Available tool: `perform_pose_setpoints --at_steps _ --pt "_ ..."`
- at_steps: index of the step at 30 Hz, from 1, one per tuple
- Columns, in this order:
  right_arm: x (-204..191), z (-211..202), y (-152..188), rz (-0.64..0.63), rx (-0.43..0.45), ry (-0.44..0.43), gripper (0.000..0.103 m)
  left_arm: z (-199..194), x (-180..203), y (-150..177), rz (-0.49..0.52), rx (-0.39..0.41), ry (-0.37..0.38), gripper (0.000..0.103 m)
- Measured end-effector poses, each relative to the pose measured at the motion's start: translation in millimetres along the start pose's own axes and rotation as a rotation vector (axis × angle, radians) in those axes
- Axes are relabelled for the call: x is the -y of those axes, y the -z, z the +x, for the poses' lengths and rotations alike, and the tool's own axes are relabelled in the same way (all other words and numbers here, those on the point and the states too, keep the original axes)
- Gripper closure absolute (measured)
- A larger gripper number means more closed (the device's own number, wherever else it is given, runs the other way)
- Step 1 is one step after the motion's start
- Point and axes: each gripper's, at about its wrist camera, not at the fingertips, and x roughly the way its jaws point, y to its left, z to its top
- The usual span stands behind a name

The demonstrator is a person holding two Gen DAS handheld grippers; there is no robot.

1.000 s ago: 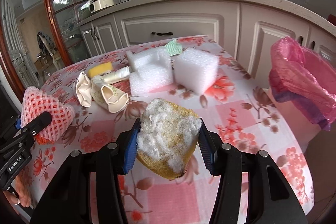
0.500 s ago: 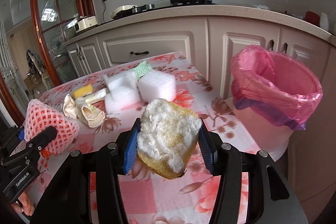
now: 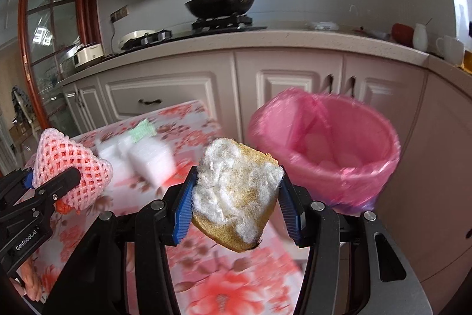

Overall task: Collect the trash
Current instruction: 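Carry the sponge and pink net toward the bin with both tools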

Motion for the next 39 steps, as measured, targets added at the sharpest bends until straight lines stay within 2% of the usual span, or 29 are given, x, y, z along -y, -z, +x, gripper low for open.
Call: perform_pose_setpoints --at_steps 6,14,23,33,39 --pt "36.8 3.4 -21.0 0.003 0.029 0.073 0.053 31.2 33.5 -29.9 -0.003 0.009 0.062 0.061" --pt "81.8 19.5 -38.9 -0.005 0.032 0.108 0.053 64.6 68.3 -62.4 0.002 0.009 0.126 0.061" --pt "123.7 48.6 -50.9 0.009 -0.006 0.147 0.053 100.4 109.2 -104.4 0.006 0.019 0.201 0.061" --pt "143.5 76.7 -50.1 0.017 -0.044 0.160 0.053 154.4 149.2 -120.2 0.024 -0.032 0.231 0.061" --pt "155.7 87.5 -46.1 0.026 -0.065 0.164 0.053 176.8 155.1 -117.4 0.011 -0.066 0.241 0.060"
